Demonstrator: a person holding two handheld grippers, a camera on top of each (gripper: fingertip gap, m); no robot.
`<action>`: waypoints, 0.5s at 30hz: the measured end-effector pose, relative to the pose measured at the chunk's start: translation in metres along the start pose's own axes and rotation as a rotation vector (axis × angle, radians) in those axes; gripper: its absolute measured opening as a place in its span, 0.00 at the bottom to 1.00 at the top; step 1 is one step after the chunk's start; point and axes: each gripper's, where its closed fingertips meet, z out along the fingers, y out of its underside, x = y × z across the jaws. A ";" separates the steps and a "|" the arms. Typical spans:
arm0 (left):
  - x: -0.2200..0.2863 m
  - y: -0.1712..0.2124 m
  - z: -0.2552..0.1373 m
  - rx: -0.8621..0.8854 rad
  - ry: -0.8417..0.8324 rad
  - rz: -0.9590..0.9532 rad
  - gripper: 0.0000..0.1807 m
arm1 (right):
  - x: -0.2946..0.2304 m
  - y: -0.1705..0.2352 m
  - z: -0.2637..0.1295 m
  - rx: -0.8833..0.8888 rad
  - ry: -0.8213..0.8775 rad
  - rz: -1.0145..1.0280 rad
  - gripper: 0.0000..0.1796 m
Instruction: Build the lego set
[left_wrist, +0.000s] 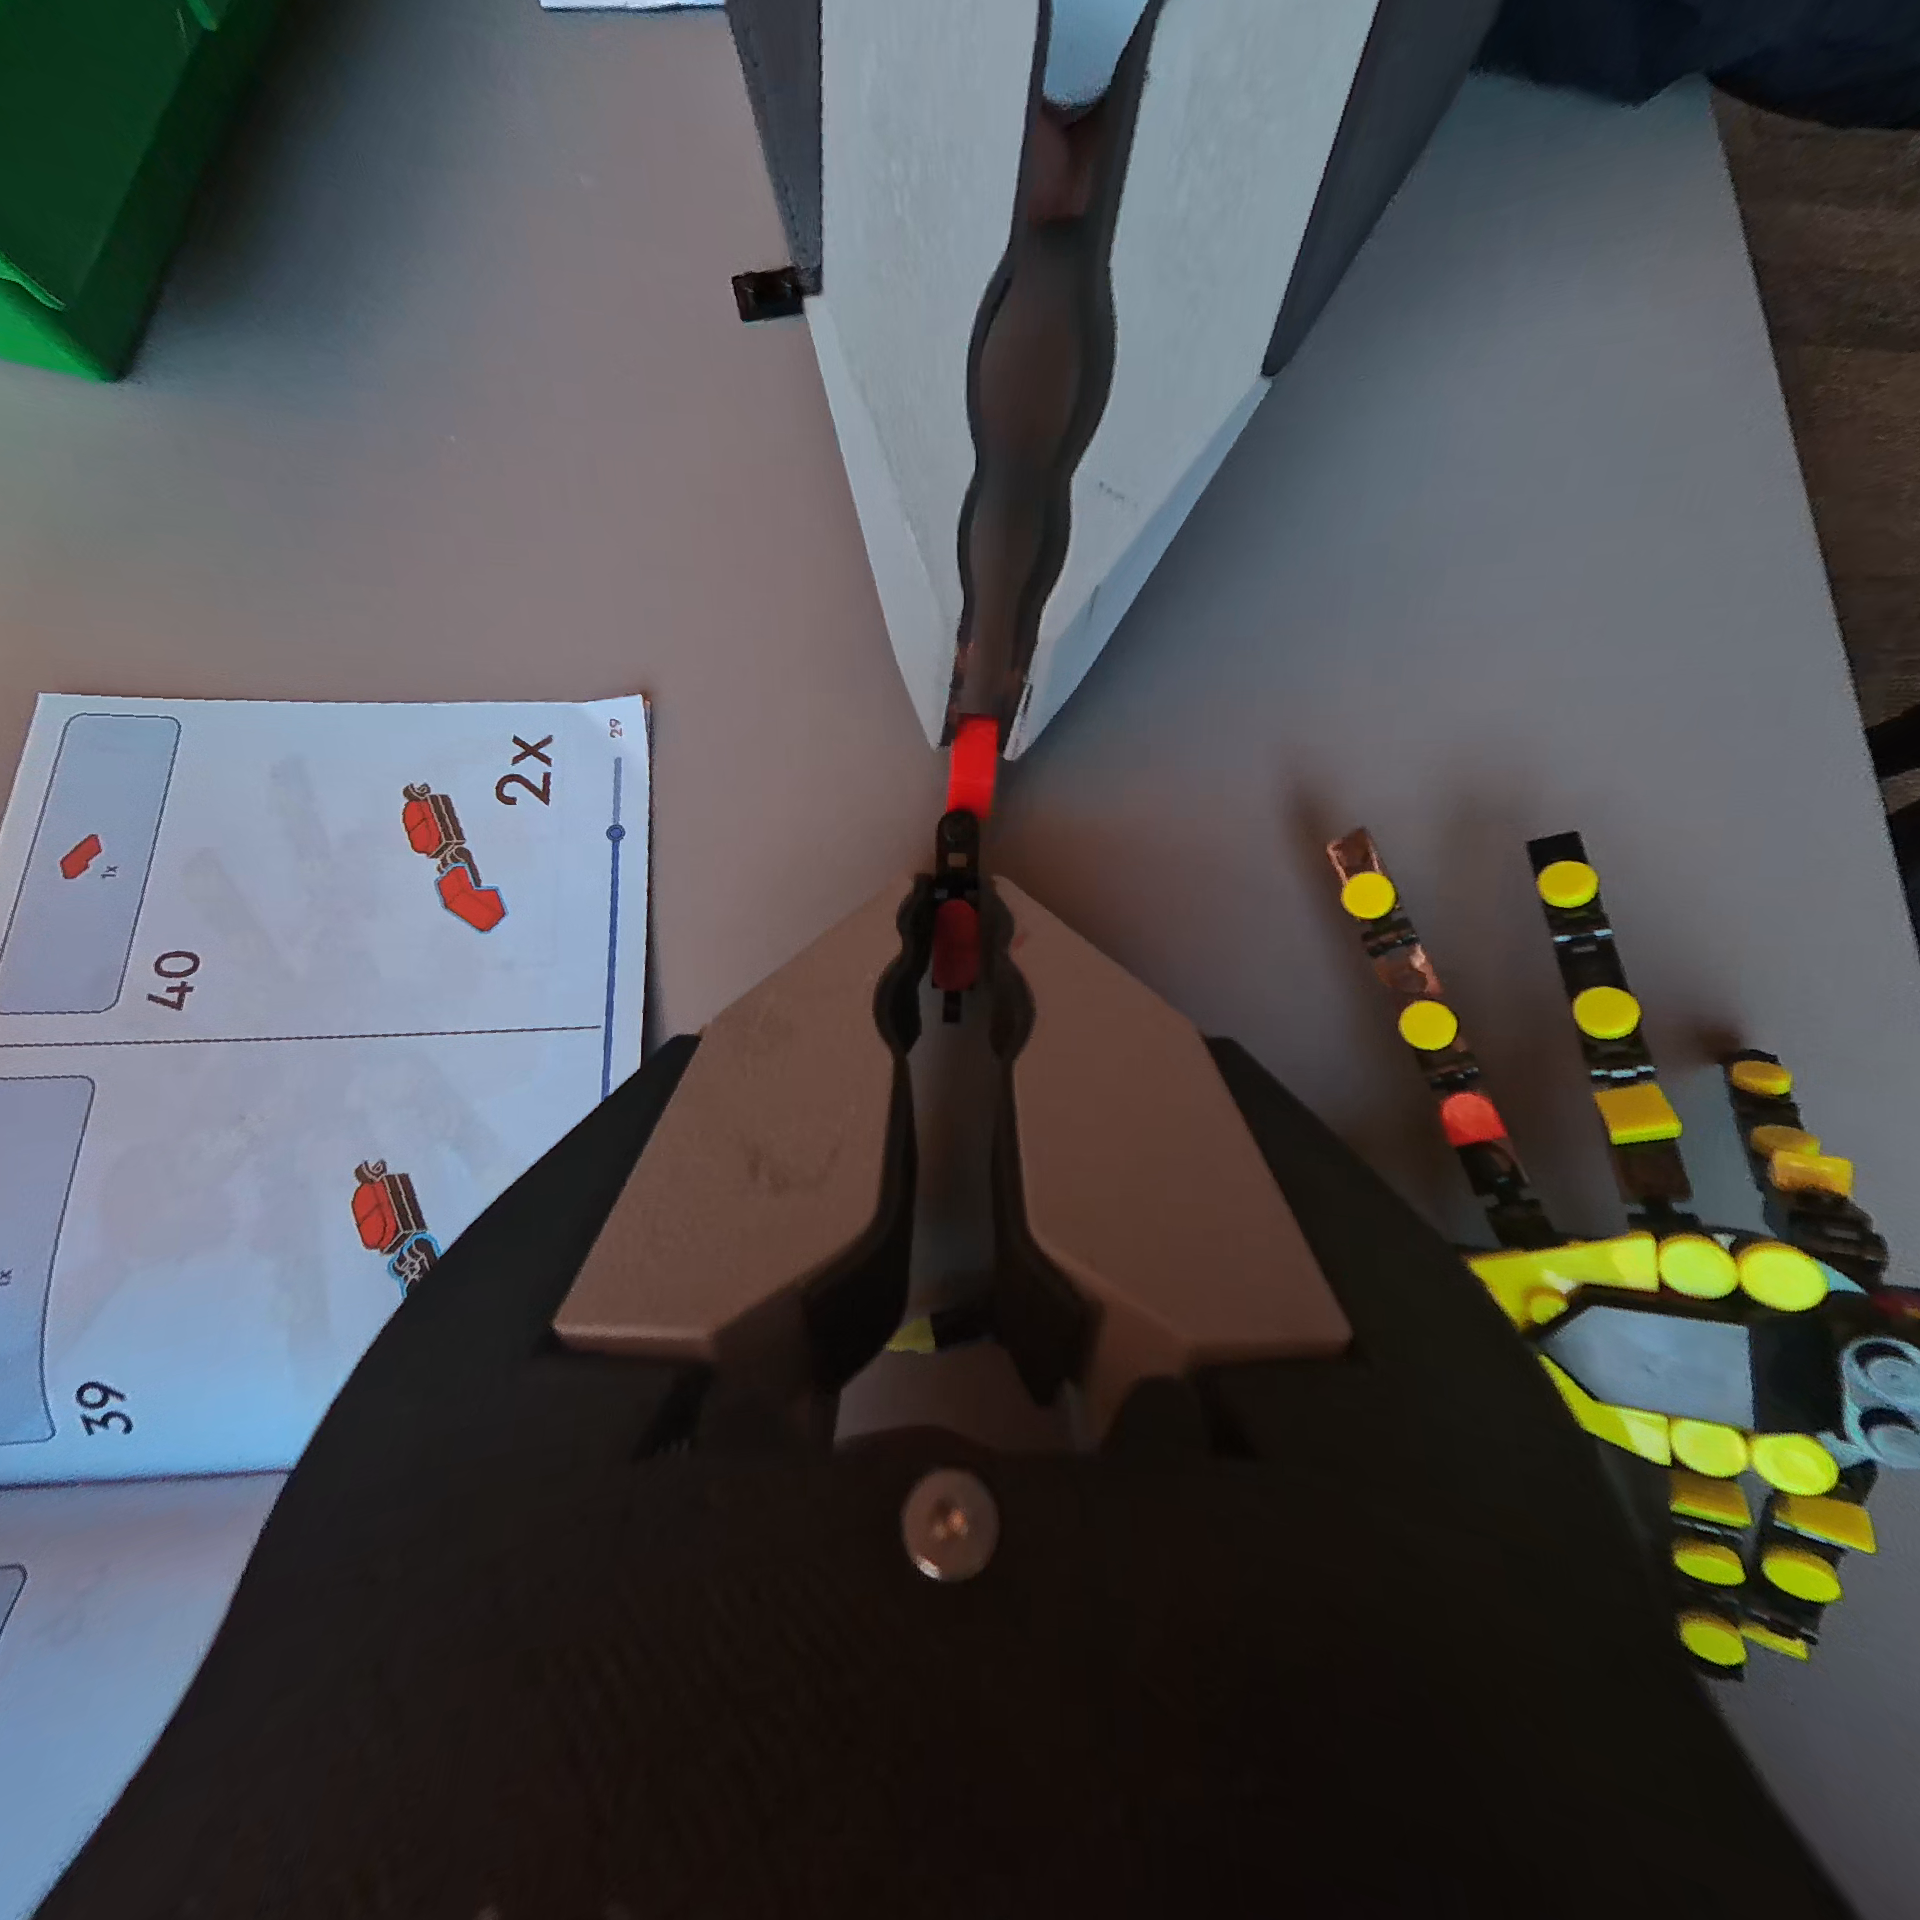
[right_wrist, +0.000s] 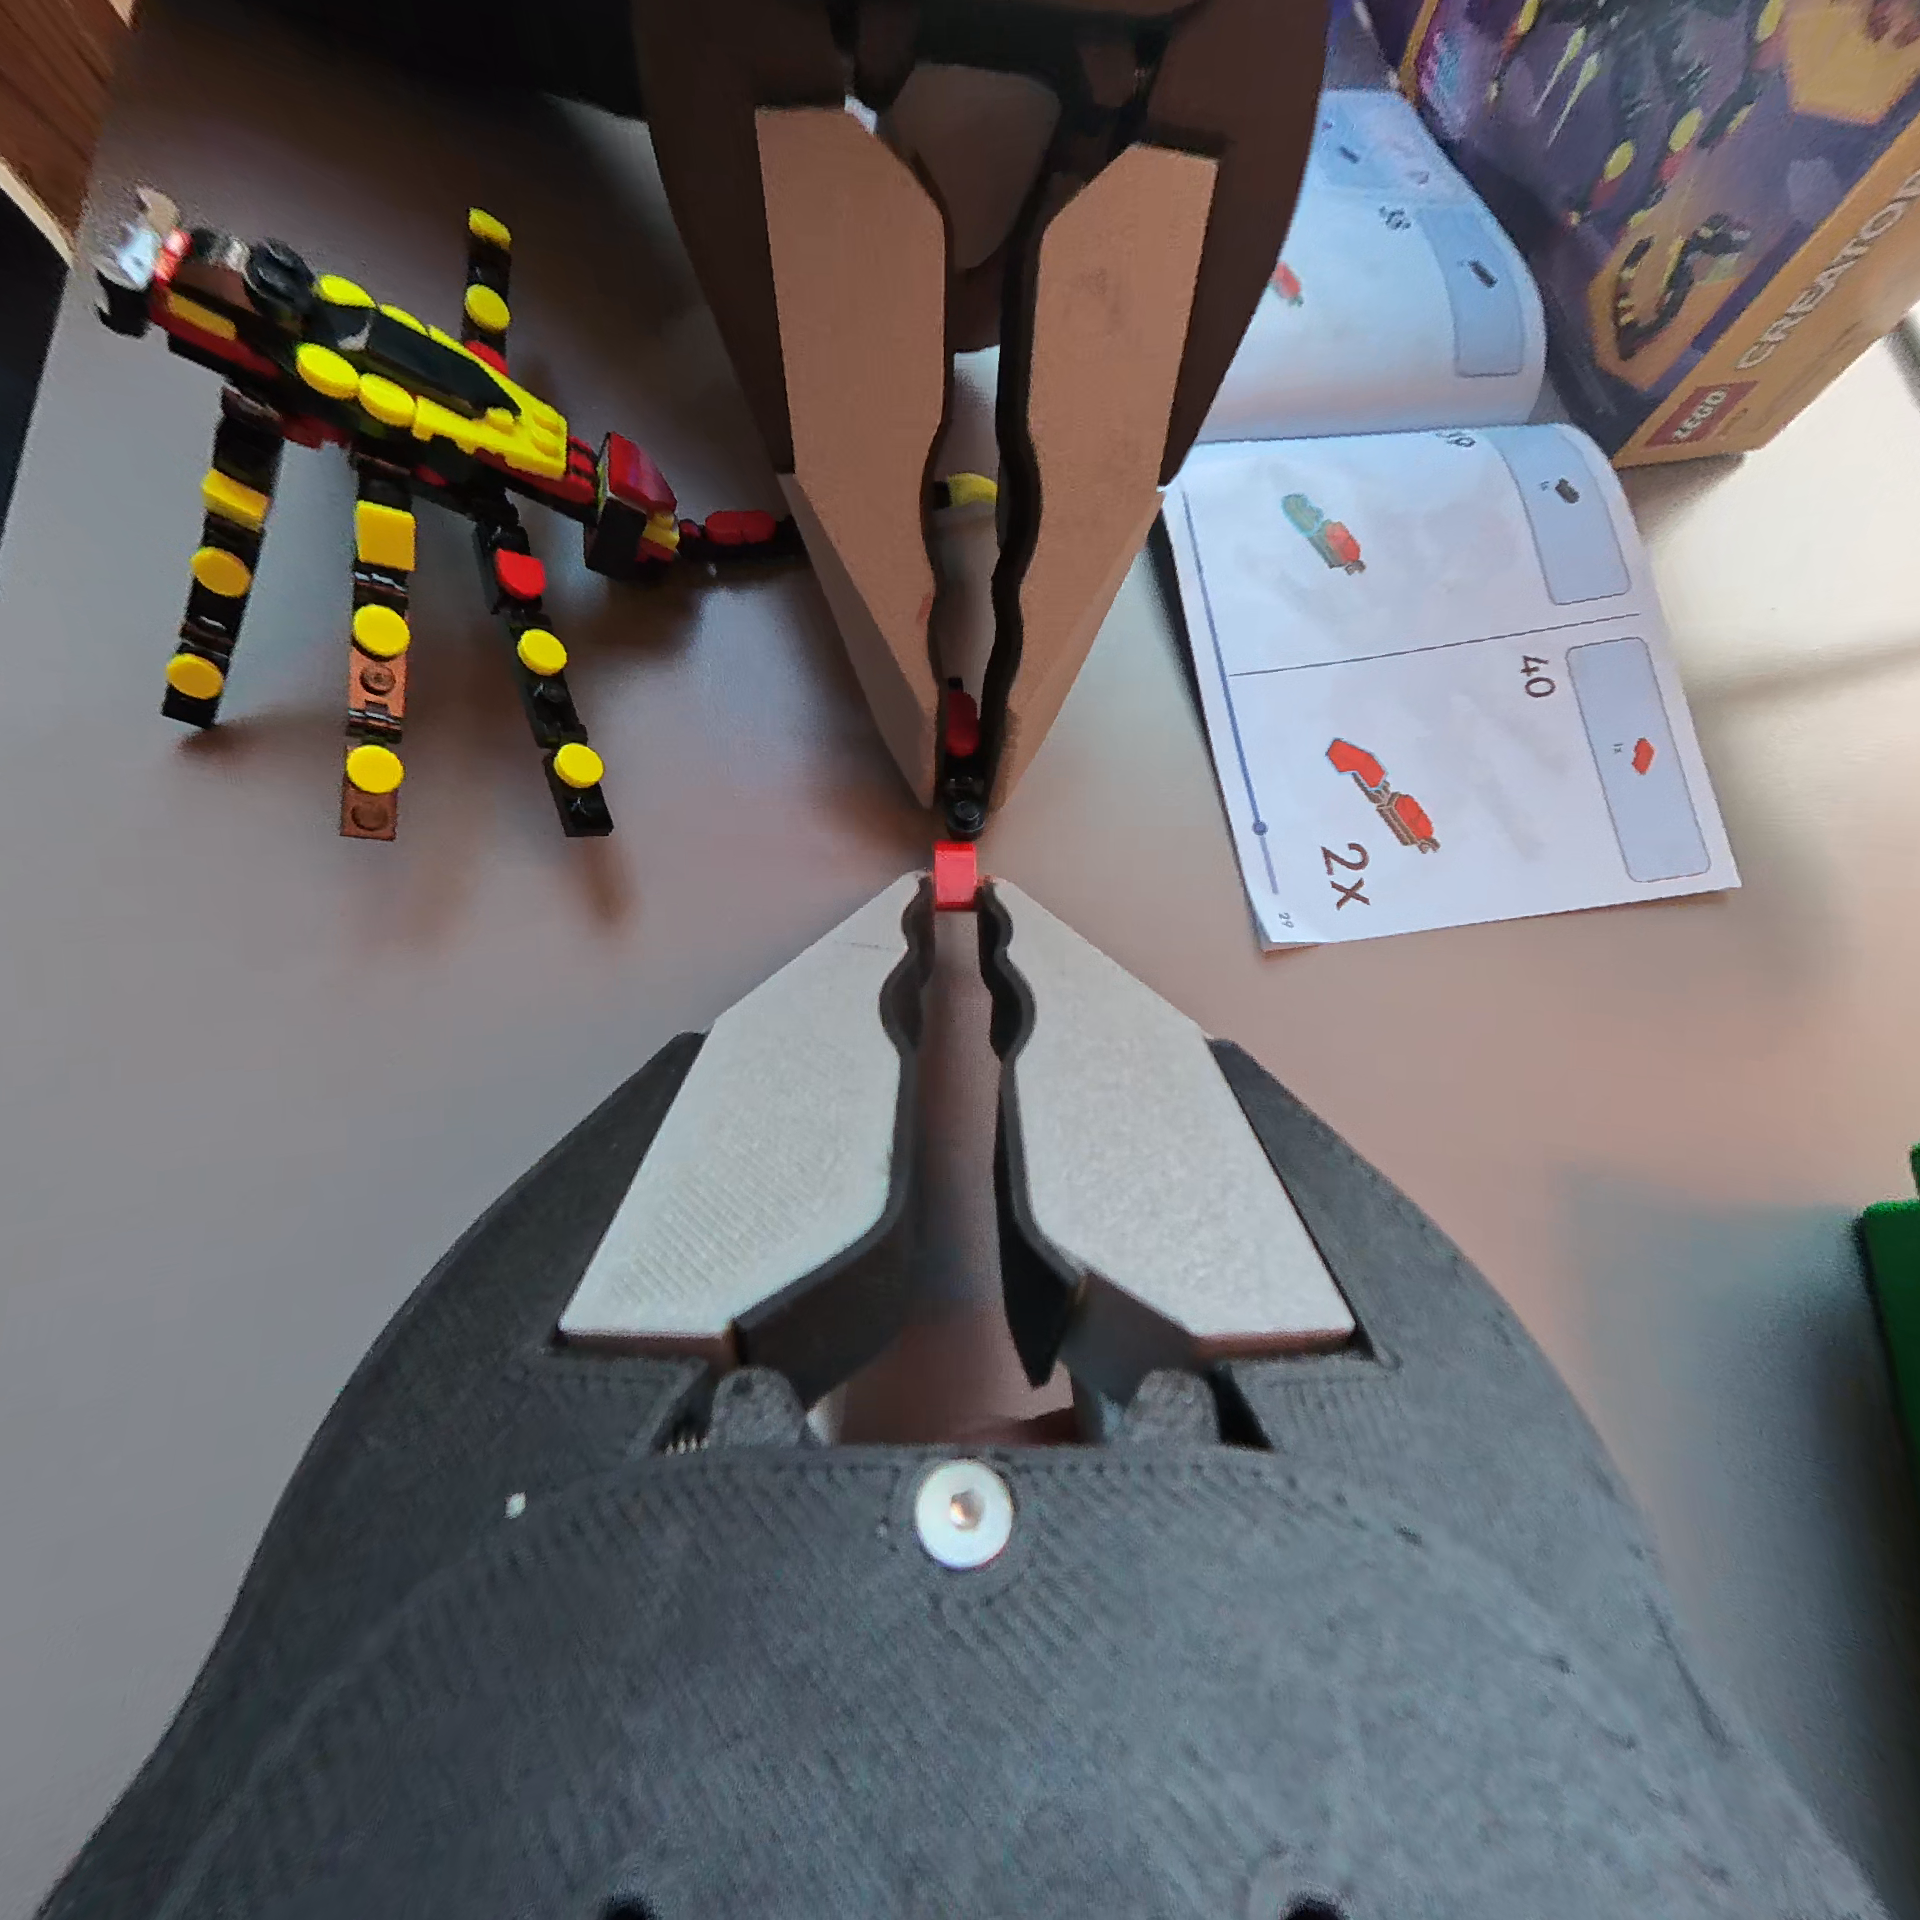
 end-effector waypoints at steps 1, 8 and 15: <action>0.000 -0.001 0.000 0.009 0.004 -0.005 0.03 | 0.001 -0.002 -0.001 0.011 0.003 0.005 0.03; 0.000 -0.002 0.001 0.054 0.035 -0.035 0.03 | 0.005 -0.006 -0.003 0.036 0.030 0.005 0.03; -0.001 -0.004 0.002 0.074 0.048 -0.052 0.03 | 0.006 -0.017 -0.010 0.107 0.012 0.048 0.03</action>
